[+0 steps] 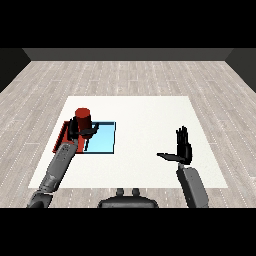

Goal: Pick the red can and put it in the red box

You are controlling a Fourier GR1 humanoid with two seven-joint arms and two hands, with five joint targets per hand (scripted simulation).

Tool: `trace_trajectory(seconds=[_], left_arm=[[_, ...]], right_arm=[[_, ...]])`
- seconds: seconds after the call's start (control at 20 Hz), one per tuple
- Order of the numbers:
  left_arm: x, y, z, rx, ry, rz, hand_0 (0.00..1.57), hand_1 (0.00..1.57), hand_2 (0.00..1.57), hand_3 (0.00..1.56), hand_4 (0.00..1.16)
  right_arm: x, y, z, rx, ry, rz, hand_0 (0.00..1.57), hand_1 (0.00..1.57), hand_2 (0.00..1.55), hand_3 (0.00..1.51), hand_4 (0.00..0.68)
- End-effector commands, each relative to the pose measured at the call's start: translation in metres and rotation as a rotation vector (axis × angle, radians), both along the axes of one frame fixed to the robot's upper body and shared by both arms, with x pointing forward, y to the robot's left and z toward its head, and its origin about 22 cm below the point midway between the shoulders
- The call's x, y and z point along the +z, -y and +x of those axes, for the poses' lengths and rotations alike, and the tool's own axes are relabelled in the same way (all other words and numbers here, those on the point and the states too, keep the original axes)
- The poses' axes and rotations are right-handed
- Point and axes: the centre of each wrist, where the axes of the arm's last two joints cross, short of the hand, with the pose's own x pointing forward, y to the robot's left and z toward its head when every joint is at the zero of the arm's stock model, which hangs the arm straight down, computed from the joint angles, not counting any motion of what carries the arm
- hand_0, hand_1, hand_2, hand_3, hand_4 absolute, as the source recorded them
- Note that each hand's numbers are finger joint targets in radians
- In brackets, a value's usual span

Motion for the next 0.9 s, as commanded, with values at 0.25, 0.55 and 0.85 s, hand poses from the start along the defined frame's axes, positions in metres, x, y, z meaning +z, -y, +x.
trace_trajectory(seconds=[0.25, 0.55, 0.85], left_arm=[[-0.048, -0.087, 0.023, 0.264, -0.233, 0.056, 1.57, 1.57, 1.57, 1.48, 1.11], [-0.096, -0.103, 0.014, 0.350, -0.372, 0.138, 1.57, 1.57, 1.57, 1.50, 1.04], [-0.117, -0.113, 0.005, 0.454, -0.564, 0.220, 0.33, 0.33, 0.45, 0.33, 0.72]], right_arm=[[-0.020, -0.009, 0.002, 0.016, -0.003, -0.051, 0.00, 0.00, 0.00, 0.00, 0.000], [-0.020, 0.012, -0.006, 0.017, 0.039, -0.028, 0.00, 0.00, 0.00, 0.00, 0.000], [-0.001, 0.004, 0.005, -0.010, 0.088, -0.071, 0.00, 0.00, 0.00, 0.00, 0.000]])
